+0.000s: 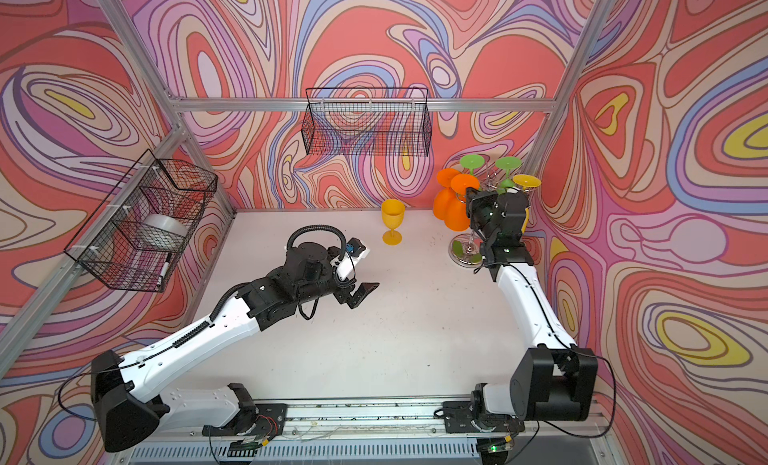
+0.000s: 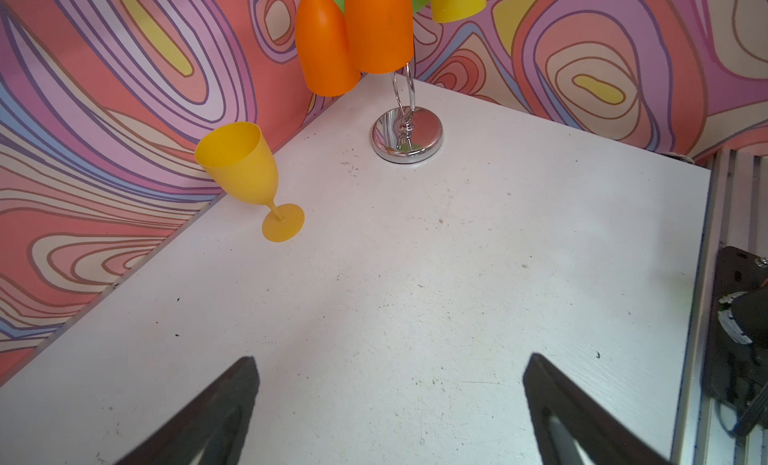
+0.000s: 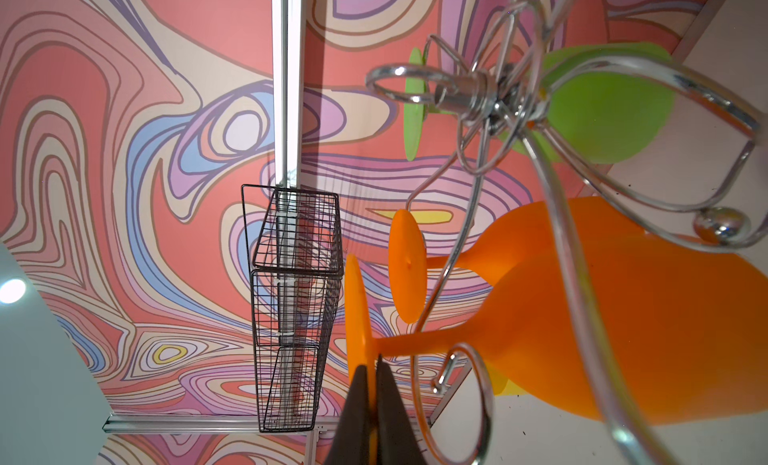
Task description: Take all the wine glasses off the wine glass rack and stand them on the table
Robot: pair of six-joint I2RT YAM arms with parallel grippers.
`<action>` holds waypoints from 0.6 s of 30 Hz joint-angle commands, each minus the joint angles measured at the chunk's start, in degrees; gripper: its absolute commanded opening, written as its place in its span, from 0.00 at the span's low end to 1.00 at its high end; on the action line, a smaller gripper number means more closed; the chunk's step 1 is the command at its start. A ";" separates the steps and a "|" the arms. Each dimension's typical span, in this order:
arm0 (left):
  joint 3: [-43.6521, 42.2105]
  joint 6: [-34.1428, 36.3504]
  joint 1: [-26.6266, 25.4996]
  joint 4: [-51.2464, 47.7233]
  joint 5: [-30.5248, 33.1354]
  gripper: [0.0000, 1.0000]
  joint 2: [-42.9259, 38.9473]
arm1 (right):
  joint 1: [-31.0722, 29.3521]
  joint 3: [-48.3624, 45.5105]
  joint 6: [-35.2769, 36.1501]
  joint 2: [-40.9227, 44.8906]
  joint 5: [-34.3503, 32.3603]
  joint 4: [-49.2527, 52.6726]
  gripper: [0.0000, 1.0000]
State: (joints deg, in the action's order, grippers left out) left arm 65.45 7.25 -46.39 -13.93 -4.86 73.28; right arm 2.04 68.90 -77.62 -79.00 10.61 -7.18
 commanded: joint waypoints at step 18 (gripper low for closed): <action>-0.32 -0.34 0.38 0.13 -0.50 1.00 0.46 | -0.36 -1.62 0.76 4.19 -5.99 0.67 0.00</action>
State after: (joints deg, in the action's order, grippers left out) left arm 65.45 7.03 -46.39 -13.93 -4.86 73.30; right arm 1.80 68.25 -77.62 -76.66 6.61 -6.37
